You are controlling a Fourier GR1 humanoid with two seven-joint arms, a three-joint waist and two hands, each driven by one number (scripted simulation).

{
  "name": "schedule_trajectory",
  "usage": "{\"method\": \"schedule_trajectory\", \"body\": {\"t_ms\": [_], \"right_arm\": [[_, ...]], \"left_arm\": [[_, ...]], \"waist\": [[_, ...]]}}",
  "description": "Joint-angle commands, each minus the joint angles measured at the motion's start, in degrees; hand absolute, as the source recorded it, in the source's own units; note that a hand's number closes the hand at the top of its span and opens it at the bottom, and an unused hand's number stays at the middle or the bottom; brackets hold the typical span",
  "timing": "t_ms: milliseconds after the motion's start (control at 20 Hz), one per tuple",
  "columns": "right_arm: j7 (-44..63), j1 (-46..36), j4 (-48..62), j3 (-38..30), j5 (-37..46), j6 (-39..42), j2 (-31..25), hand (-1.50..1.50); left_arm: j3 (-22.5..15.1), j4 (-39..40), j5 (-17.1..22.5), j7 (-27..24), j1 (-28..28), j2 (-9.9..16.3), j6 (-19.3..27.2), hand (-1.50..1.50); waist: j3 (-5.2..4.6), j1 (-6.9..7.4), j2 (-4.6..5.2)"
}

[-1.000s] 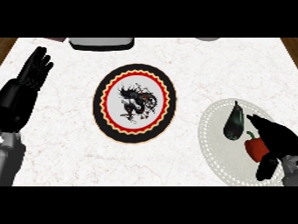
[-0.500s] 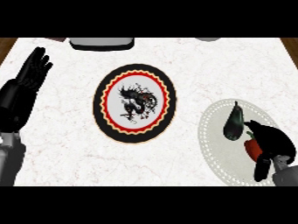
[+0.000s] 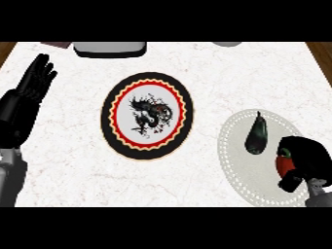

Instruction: Pick the bell pepper from the placemat and place it in the plate

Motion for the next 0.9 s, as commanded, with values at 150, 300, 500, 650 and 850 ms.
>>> {"method": "schedule_trajectory", "body": {"t_ms": [150, 300, 500, 650, 850], "right_arm": [[16.76, 18.82, -16.93, -1.91, 6.12, -9.68, 3.45, 1.5], [23.33, 23.37, -28.56, 1.77, 13.01, -10.61, 5.32, 1.5], [22.82, 28.64, -42.13, 5.41, 13.05, -9.33, 5.96, 1.5], [21.68, 27.23, -46.96, 10.45, 17.95, -11.72, 7.09, 1.5], [21.86, 20.52, -50.4, 18.73, 22.63, -11.1, 11.81, 1.5]], "left_arm": [[1.46, -0.31, -0.9, 1.2, 0.58, 0.59, 1.55, 0.0], [0.64, -2.99, 0.04, 2.19, 1.19, 0.35, 0.2, 0.0], [2.8, -0.23, 1.48, 0.22, -0.15, 1.64, -1.73, 0.0], [0.77, -0.61, 0.39, 0.88, 0.34, -0.04, -1.11, 0.0], [-0.96, -0.4, -1.46, -0.53, 0.14, -1.96, 0.2, 0.0]], "waist": [[0.43, -2.75, -0.23], [0.46, -0.8, 0.08], [0.49, -0.43, 0.32], [0.51, -0.12, 0.34], [0.51, 0.68, 0.51]]}}
